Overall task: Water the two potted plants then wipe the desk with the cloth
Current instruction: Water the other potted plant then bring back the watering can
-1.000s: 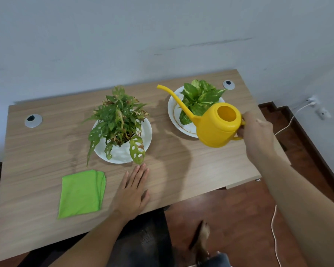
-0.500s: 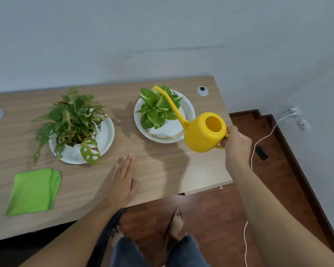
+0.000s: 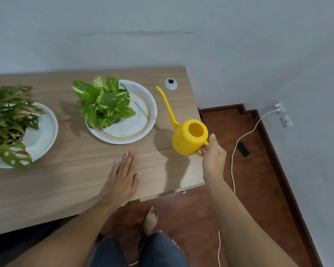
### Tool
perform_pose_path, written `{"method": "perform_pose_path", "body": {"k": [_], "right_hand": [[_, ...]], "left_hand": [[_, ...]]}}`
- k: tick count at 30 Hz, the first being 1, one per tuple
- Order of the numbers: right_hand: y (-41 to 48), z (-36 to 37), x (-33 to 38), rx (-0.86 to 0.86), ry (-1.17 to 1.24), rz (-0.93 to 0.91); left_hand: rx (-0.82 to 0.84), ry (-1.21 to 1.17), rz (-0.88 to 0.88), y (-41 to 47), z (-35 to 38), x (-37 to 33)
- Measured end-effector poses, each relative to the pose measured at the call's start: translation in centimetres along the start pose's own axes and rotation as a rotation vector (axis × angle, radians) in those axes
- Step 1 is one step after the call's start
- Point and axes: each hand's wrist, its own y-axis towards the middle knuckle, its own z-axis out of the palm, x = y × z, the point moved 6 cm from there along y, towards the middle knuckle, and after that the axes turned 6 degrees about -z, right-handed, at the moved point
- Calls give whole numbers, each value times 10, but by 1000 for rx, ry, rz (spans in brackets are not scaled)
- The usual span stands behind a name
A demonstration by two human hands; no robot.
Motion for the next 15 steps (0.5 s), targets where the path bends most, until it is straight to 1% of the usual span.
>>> {"method": "perform_pose_path", "body": {"k": [5,12,15], "right_hand": [[16,-5,-32,-15,-81,-14],[18,-6,-60,-13,-90,-7],[15,-7,-68,-18,-148,9]], "left_hand": [[-42,32,-58,5,17,-14],[-61,45,-46,7,23,-9],[-50,34,-52,7,23,-9]]}}
